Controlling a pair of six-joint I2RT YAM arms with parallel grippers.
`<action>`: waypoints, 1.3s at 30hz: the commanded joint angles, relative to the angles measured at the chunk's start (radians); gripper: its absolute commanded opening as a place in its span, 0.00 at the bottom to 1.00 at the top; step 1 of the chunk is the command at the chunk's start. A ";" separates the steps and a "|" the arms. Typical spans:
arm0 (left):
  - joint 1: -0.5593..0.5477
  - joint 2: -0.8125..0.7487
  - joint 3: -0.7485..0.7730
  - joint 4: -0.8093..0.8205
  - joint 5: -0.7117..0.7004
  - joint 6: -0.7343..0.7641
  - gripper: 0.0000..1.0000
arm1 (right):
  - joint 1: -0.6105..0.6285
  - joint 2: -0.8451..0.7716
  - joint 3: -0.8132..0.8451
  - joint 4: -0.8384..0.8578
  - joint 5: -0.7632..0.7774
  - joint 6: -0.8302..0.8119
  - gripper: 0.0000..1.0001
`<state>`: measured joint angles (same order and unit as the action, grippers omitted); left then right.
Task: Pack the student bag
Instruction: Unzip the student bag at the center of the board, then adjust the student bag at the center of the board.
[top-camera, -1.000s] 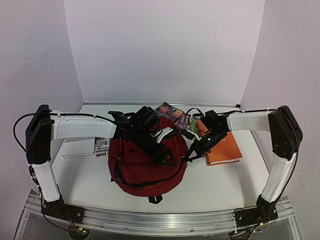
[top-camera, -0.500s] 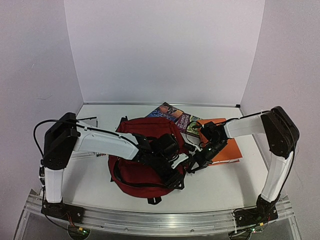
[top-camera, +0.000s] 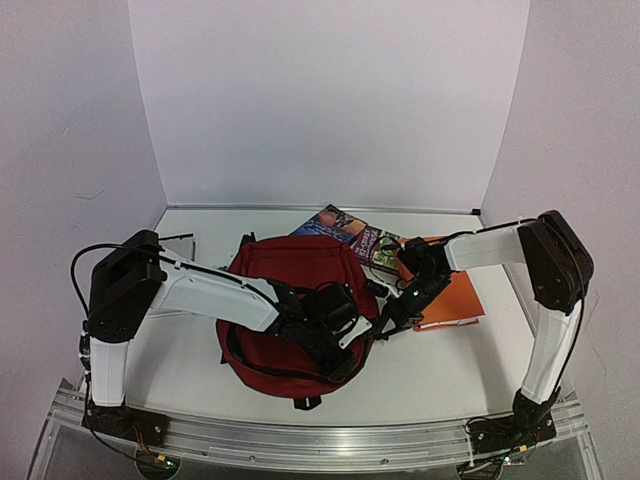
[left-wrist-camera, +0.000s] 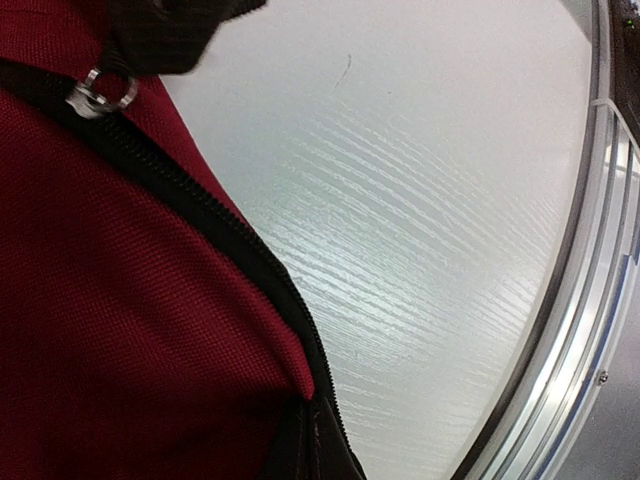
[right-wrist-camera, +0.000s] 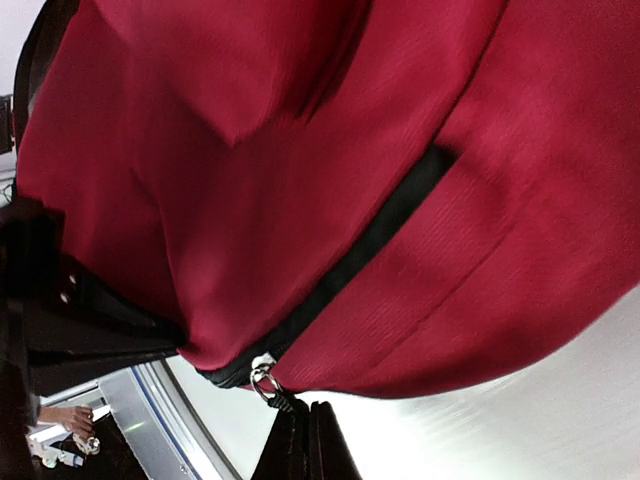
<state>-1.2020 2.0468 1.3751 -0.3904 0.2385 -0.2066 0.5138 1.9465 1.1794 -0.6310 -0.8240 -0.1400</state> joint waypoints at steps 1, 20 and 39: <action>-0.023 -0.012 -0.045 -0.026 0.006 0.005 0.00 | -0.062 0.029 0.093 0.011 0.070 -0.020 0.00; 0.061 -0.238 -0.045 -0.147 -0.031 -0.029 0.51 | -0.095 0.043 0.225 0.010 0.064 0.014 0.00; 0.092 -0.376 -0.125 -0.386 0.074 0.195 0.70 | -0.094 -0.105 0.239 -0.032 0.121 -0.036 0.67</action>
<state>-1.1042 1.6231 1.2091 -0.7613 0.2682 -0.0810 0.4236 1.9142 1.3838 -0.6474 -0.7033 -0.1546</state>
